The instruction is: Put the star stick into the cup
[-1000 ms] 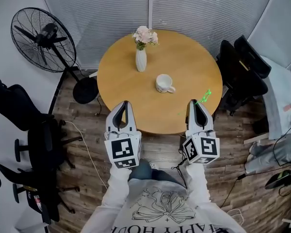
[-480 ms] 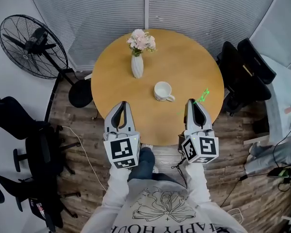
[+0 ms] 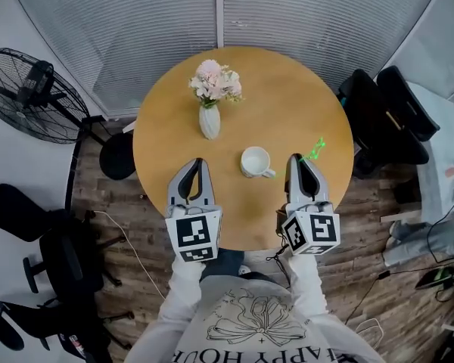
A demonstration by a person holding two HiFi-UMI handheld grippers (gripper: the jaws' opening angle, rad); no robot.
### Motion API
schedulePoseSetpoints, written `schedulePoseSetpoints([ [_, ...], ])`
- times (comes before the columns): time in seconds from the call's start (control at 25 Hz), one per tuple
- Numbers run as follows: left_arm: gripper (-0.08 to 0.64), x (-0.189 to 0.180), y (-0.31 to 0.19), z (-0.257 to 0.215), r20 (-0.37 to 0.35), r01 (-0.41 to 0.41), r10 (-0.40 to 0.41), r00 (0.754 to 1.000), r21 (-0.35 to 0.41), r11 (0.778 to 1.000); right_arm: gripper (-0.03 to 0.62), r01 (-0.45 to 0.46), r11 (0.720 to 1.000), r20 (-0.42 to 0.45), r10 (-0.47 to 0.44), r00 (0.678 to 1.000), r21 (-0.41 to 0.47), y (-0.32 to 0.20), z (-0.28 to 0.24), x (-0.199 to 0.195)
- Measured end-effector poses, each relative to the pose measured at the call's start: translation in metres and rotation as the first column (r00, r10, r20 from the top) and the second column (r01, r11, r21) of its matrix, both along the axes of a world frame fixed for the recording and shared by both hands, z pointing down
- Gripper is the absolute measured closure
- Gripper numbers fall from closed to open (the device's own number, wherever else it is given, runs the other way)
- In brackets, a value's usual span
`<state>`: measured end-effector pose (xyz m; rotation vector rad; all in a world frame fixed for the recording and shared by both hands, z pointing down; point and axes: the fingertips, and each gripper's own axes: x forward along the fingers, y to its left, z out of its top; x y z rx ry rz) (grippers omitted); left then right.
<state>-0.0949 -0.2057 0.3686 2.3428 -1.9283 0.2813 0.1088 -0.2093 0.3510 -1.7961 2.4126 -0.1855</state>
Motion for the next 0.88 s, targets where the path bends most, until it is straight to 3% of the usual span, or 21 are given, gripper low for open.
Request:
schedulePoseSetpoints([
  [0.4, 0.554, 0.0, -0.065, 0.039, 0.007, -0.075, 0.075, 0.997, -0.079, 0.994, 0.566, -0.037, 0.996, -0.008, 0.036, 0.999, -0.086, -0.062, 0.038, -0.01],
  [0.88, 0.554, 0.013, -0.091, 0.089, -0.001, -0.141, 0.143, 0.99, -0.175, 0.974, 0.566, -0.023, 0.987, -0.008, 0.022, 1.0, -0.161, -0.094, 0.083, -0.024],
])
